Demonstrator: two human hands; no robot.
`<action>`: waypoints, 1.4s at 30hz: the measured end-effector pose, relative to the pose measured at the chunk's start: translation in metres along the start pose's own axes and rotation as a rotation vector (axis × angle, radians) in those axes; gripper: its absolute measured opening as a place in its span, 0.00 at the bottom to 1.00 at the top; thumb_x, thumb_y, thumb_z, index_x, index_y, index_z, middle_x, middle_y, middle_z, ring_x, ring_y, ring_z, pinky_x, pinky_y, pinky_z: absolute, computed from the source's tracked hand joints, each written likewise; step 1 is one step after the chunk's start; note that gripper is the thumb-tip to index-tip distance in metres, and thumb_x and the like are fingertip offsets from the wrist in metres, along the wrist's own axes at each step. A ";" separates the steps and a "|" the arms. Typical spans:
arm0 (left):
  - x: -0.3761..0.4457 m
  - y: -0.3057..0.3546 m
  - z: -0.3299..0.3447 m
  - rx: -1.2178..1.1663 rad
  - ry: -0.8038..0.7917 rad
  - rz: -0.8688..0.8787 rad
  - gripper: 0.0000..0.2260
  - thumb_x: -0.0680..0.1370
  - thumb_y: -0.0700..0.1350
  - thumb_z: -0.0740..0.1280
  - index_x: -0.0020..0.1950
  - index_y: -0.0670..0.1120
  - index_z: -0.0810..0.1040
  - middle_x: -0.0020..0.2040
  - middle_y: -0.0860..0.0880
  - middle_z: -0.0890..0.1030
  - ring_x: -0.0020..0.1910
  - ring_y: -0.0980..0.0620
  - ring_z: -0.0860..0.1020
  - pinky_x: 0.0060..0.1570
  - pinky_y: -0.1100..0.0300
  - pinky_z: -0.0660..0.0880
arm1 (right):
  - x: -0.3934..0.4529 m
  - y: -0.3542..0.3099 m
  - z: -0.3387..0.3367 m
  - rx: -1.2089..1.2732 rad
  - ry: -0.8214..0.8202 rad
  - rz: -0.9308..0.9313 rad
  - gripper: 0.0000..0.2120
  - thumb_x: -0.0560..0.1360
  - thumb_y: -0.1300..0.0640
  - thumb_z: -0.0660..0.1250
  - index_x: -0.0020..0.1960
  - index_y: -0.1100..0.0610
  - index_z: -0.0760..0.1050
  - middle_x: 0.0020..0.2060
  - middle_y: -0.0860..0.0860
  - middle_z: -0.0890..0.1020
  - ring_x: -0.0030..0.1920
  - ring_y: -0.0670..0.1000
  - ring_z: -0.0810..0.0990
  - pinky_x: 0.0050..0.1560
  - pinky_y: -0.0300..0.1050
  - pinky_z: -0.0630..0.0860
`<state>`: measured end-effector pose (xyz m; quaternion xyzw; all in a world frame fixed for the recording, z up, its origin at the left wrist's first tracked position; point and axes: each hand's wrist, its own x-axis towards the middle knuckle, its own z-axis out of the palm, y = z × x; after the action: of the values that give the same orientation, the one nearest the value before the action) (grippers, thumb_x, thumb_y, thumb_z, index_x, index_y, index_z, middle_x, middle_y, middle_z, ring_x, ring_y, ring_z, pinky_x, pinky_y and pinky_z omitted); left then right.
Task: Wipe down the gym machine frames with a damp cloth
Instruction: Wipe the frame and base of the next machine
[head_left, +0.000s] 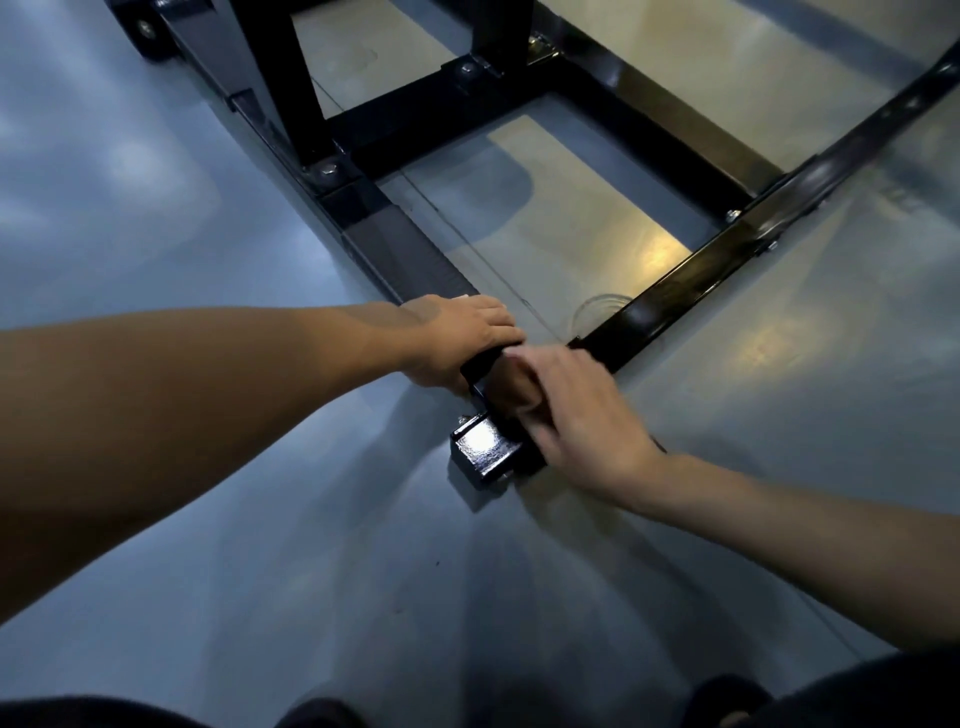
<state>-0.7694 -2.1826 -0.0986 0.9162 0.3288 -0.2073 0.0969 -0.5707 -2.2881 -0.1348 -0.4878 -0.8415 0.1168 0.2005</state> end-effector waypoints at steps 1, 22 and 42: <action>-0.001 0.001 0.000 0.005 0.001 -0.001 0.42 0.76 0.57 0.75 0.83 0.52 0.56 0.80 0.53 0.60 0.80 0.52 0.54 0.62 0.58 0.69 | -0.011 -0.006 0.000 0.034 -0.055 -0.075 0.25 0.75 0.53 0.65 0.72 0.54 0.70 0.59 0.54 0.78 0.53 0.61 0.76 0.52 0.58 0.73; 0.005 0.004 0.002 -0.053 -0.049 -0.023 0.43 0.72 0.55 0.75 0.81 0.49 0.59 0.77 0.51 0.63 0.78 0.50 0.57 0.73 0.54 0.65 | 0.002 0.111 -0.042 -0.174 0.194 0.312 0.27 0.76 0.60 0.67 0.74 0.61 0.66 0.59 0.61 0.74 0.53 0.64 0.75 0.56 0.61 0.74; 0.013 0.018 -0.001 -0.389 -0.002 -0.212 0.25 0.81 0.63 0.52 0.72 0.56 0.75 0.70 0.53 0.73 0.75 0.52 0.63 0.77 0.37 0.58 | -0.004 0.094 -0.048 -0.100 0.084 0.198 0.26 0.76 0.60 0.68 0.72 0.58 0.68 0.60 0.58 0.75 0.53 0.60 0.73 0.54 0.56 0.72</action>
<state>-0.7483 -2.1882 -0.1026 0.8404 0.4570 -0.1499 0.2497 -0.4750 -2.2449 -0.1297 -0.5824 -0.7849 0.0737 0.1984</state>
